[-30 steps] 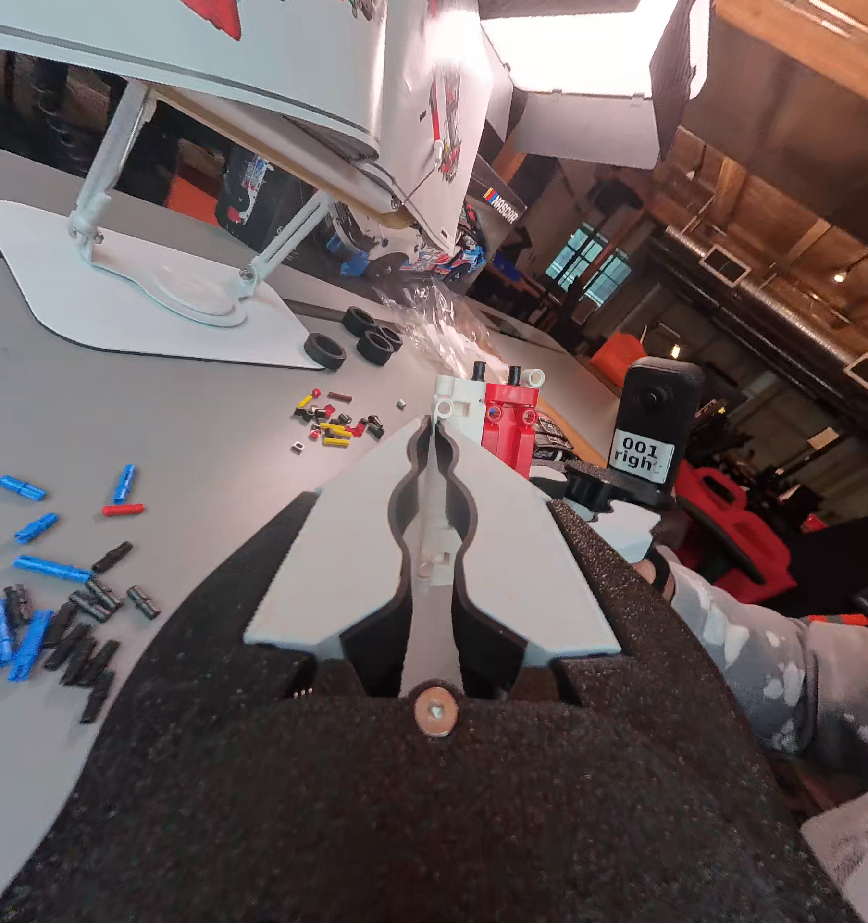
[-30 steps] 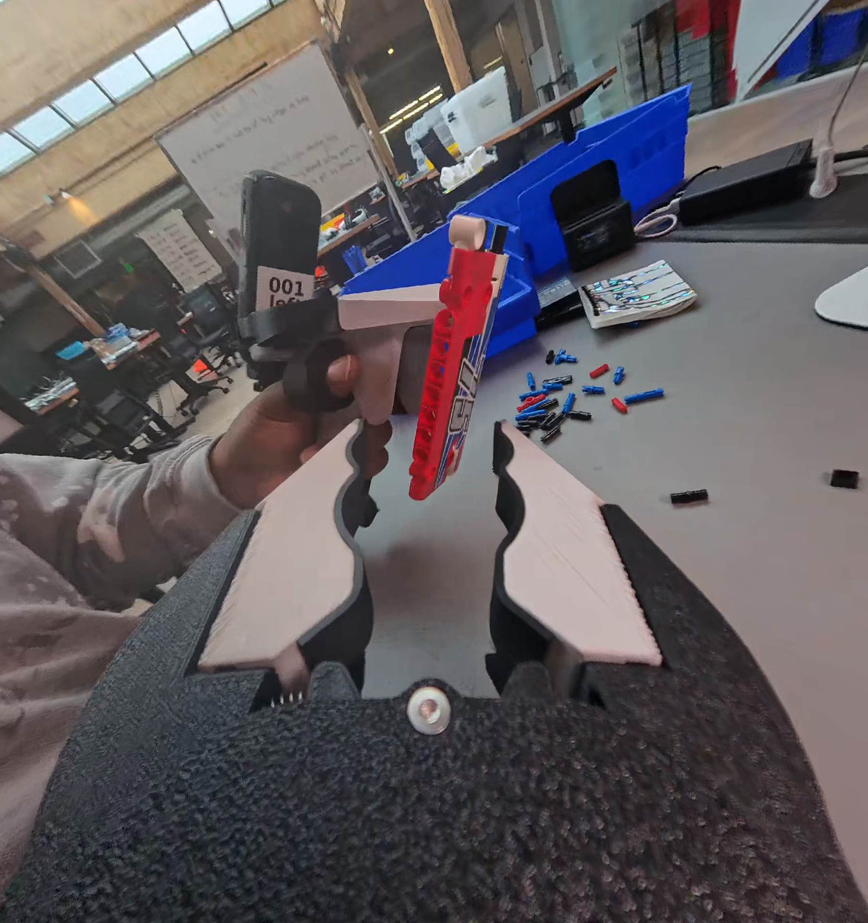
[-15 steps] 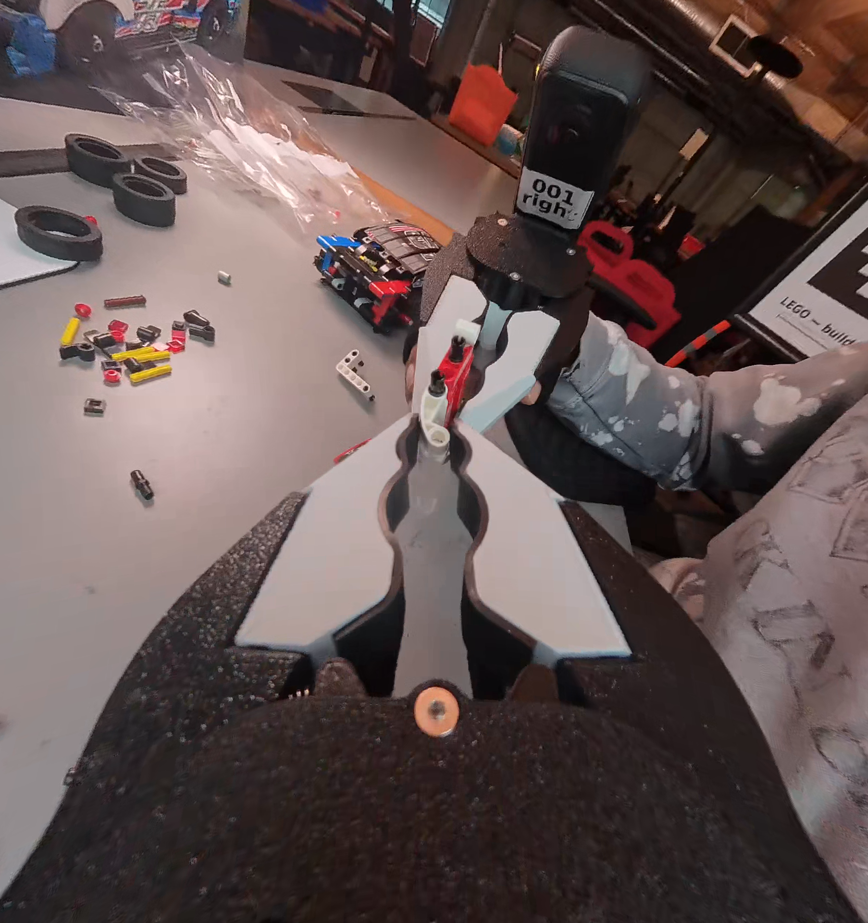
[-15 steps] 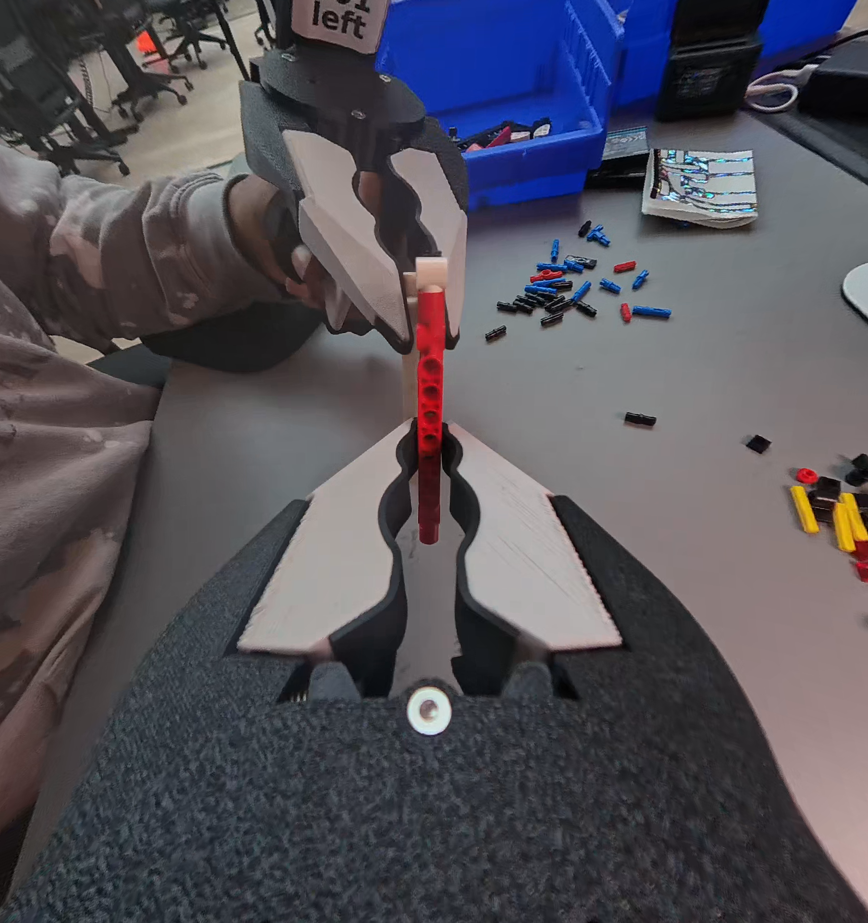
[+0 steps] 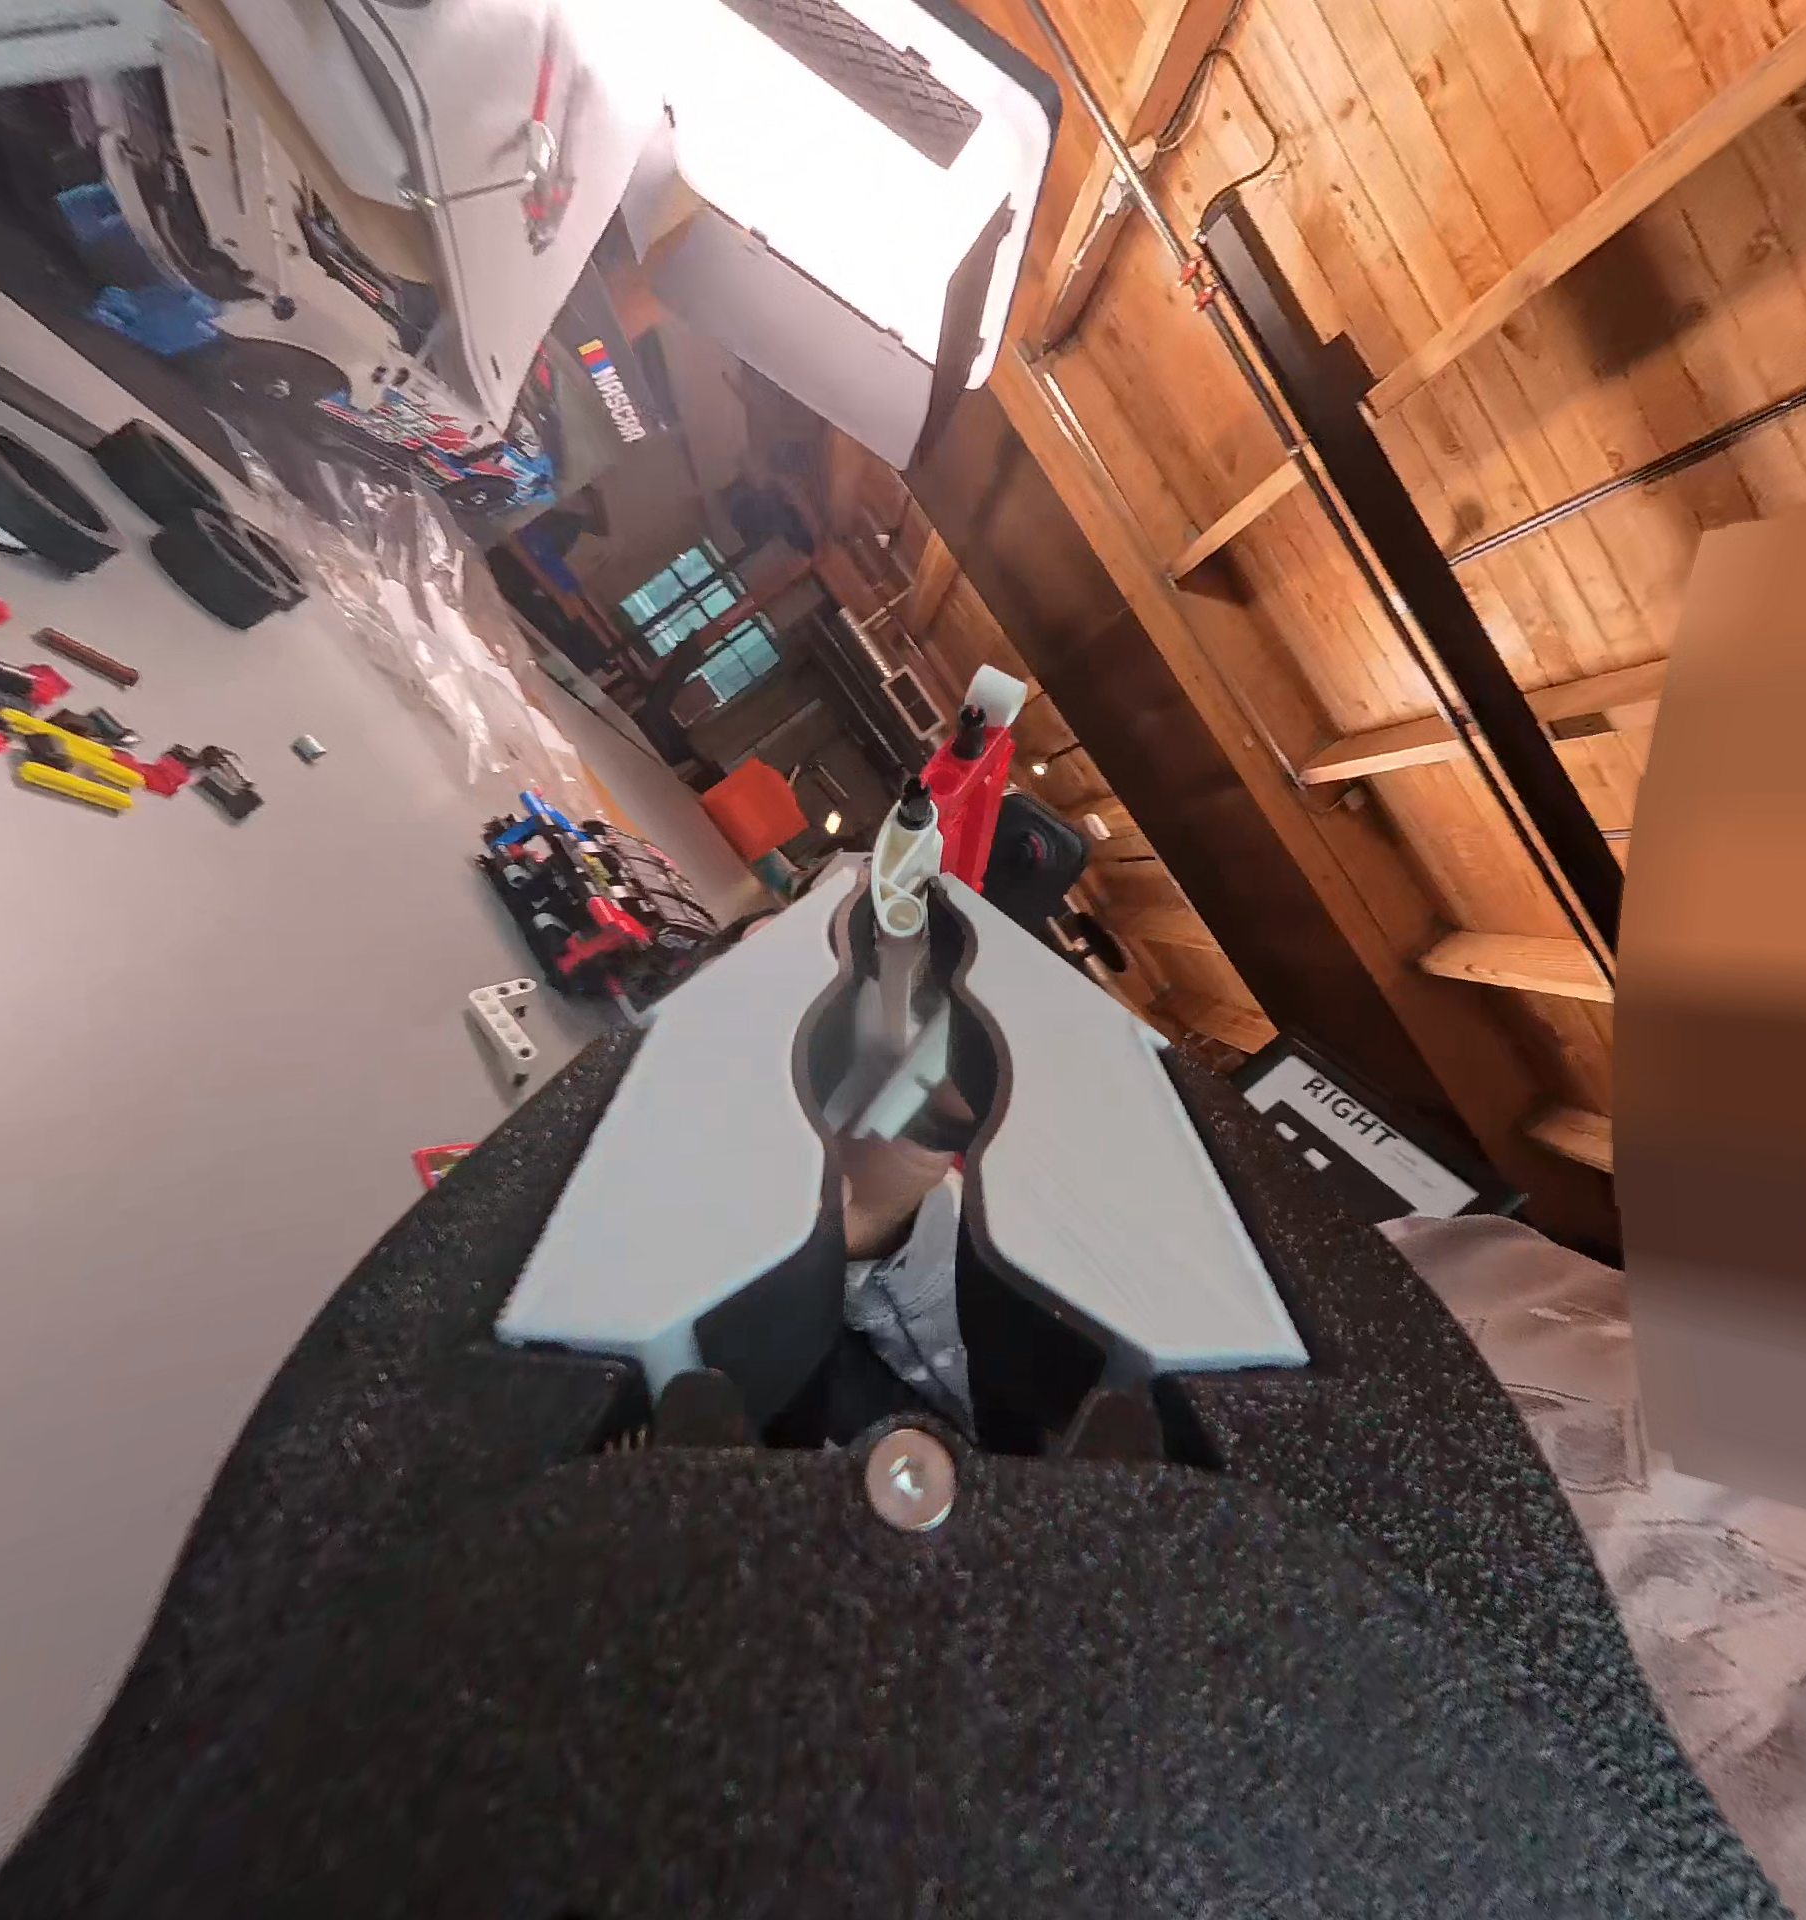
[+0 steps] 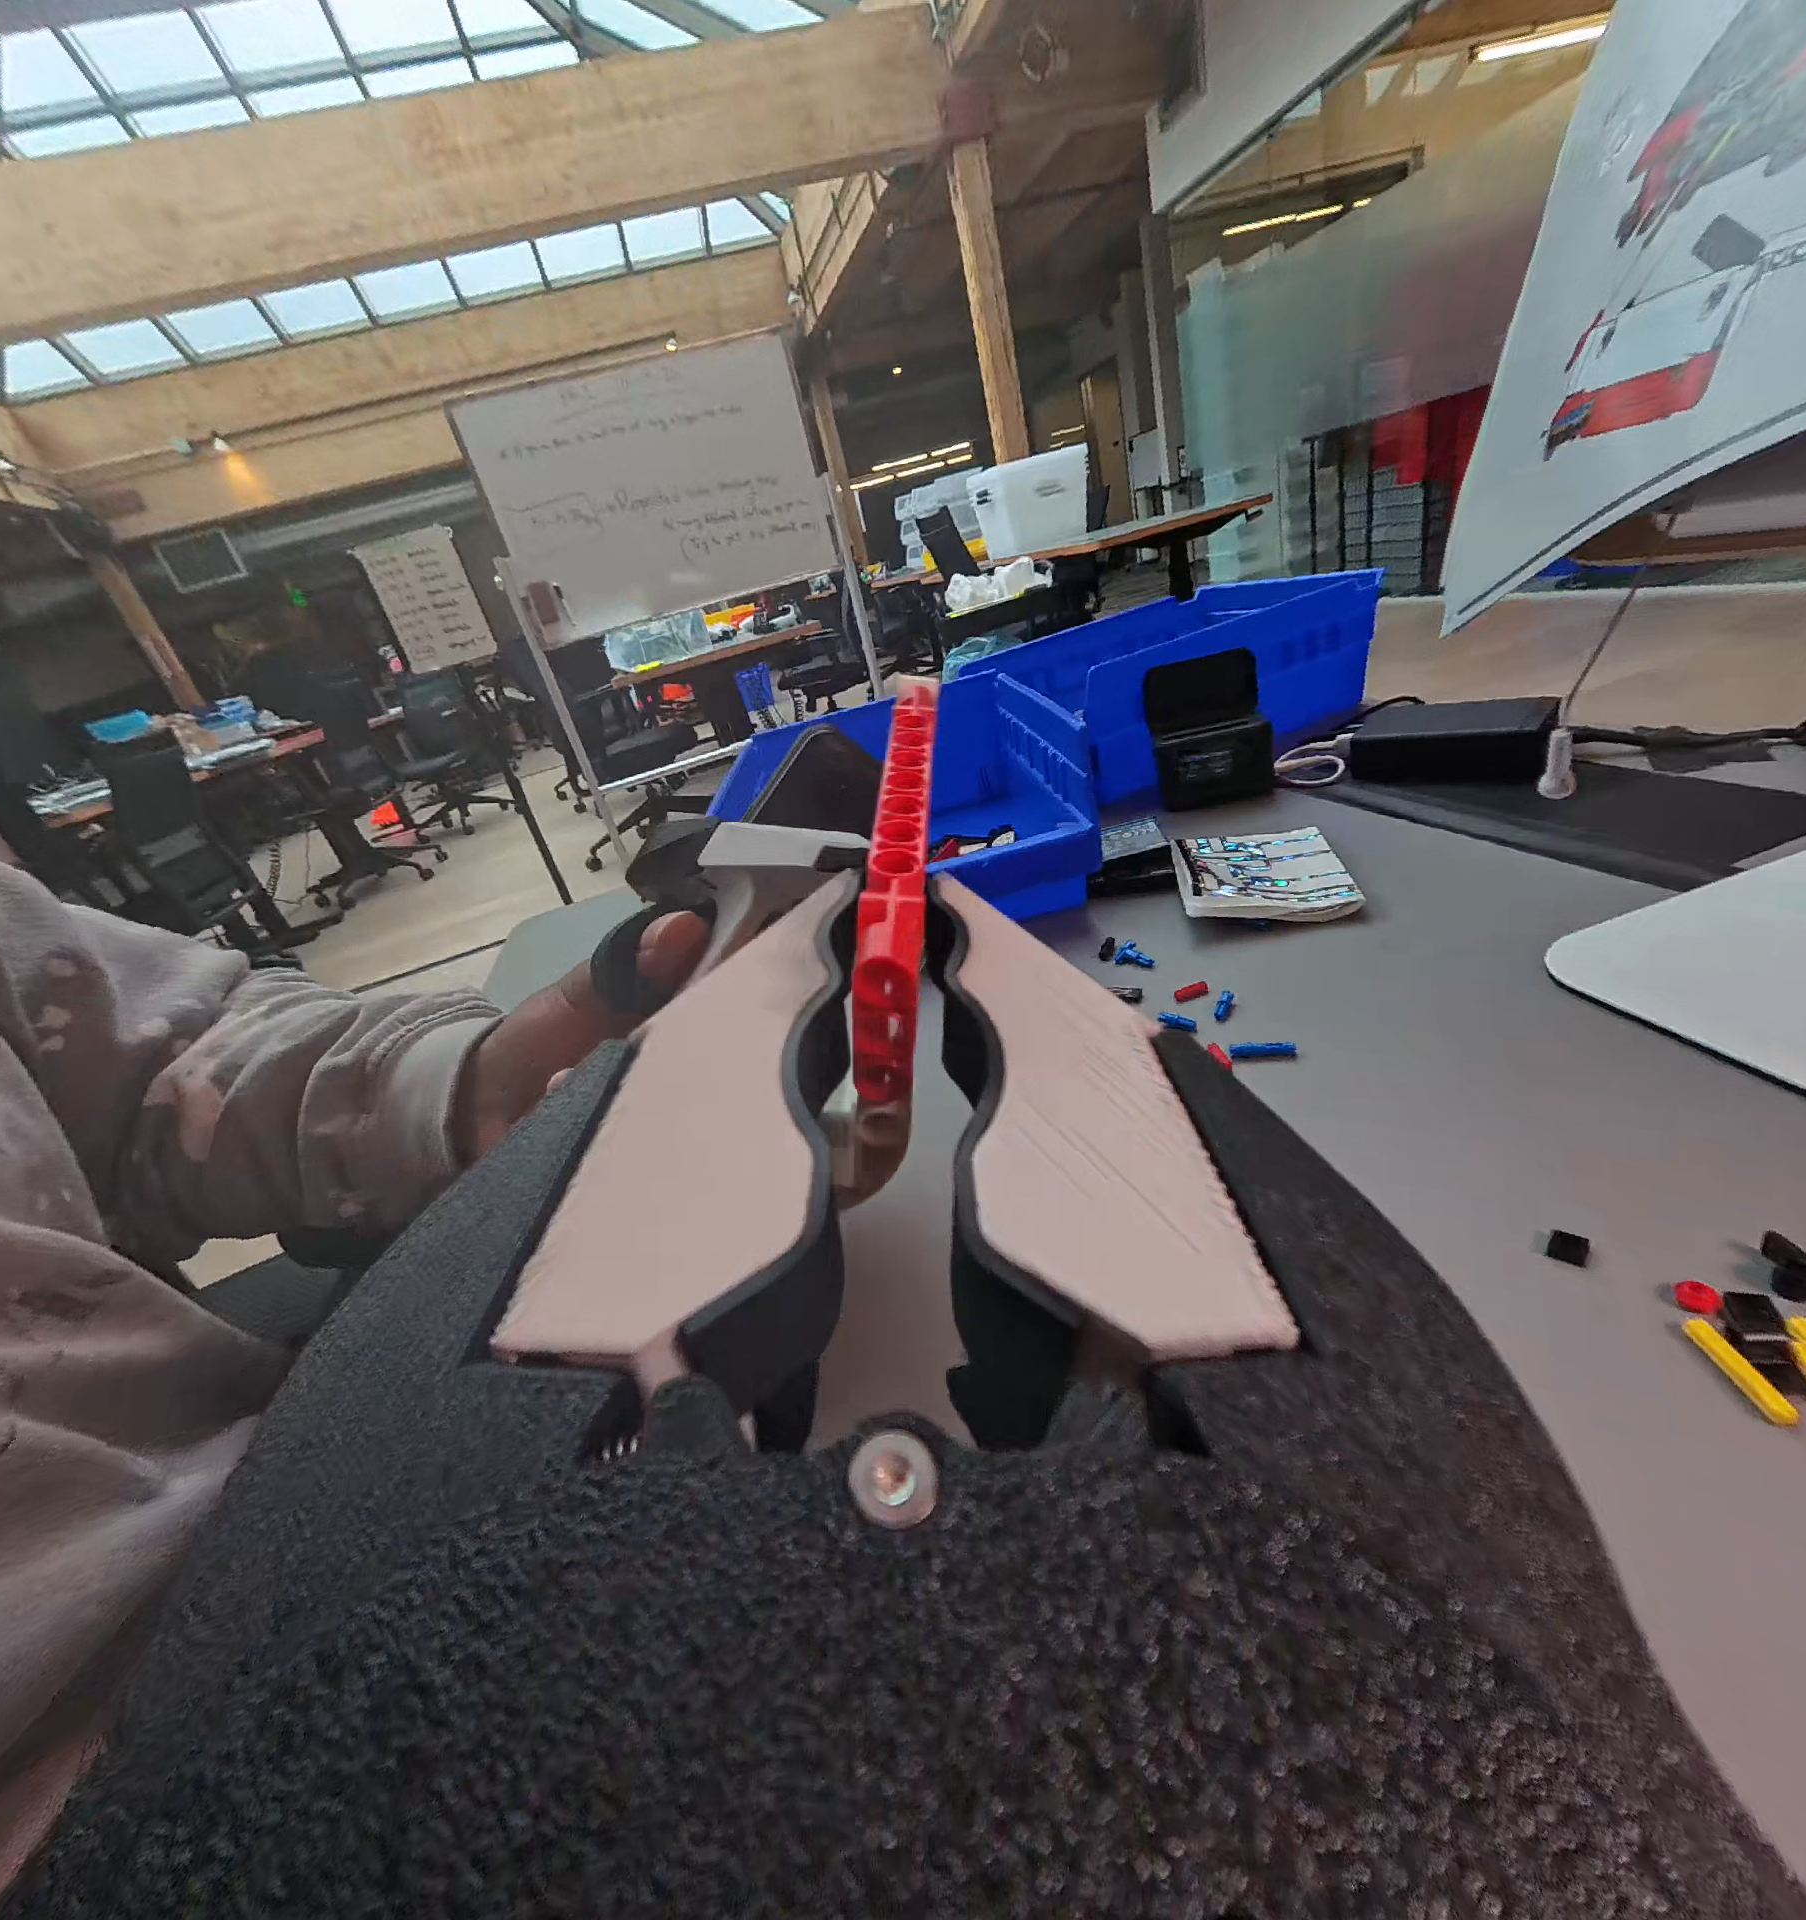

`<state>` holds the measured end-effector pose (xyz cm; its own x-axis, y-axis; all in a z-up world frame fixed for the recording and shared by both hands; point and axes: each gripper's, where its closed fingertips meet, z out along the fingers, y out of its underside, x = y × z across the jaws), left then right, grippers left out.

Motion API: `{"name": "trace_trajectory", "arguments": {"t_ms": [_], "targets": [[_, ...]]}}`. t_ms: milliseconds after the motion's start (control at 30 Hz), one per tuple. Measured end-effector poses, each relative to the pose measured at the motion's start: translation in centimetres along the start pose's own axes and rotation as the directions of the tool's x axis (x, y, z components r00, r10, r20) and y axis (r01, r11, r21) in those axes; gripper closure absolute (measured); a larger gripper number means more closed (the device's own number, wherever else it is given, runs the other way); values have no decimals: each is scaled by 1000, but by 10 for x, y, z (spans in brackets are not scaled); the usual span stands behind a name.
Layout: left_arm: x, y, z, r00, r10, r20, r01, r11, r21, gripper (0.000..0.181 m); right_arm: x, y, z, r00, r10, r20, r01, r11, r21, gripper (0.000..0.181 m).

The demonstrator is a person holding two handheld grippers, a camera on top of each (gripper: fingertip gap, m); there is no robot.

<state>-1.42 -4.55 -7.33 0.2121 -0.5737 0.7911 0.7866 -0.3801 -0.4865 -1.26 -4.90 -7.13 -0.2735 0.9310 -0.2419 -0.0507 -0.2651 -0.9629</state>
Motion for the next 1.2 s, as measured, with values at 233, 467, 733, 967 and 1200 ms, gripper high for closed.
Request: {"name": "trace_trajectory", "arguments": {"t_ms": [233,467,733,967,1200], "targets": [[16,-2,-5,986,165,-33,-168,979,-119,157,-5,-2,-20,992,52,119,-41,995,-93,173],[25,11,-14,868,493,-52,-481,812,-331,168,-26,22,-19,970,58,235,-6,977,-215,173],[31,25,-16,816,568,-106,-557,724,-407,176,-33,22,-22,960,30,280,30,977,-210,172],[26,38,-13,816,568,-112,-551,703,-449,176,-35,19,-22,957,-54,284,112,975,-193,175],[27,49,-7,780,610,-141,-586,632,-508,176,-37,19,-35,940,-114,322,197,951,-237,174]]}}
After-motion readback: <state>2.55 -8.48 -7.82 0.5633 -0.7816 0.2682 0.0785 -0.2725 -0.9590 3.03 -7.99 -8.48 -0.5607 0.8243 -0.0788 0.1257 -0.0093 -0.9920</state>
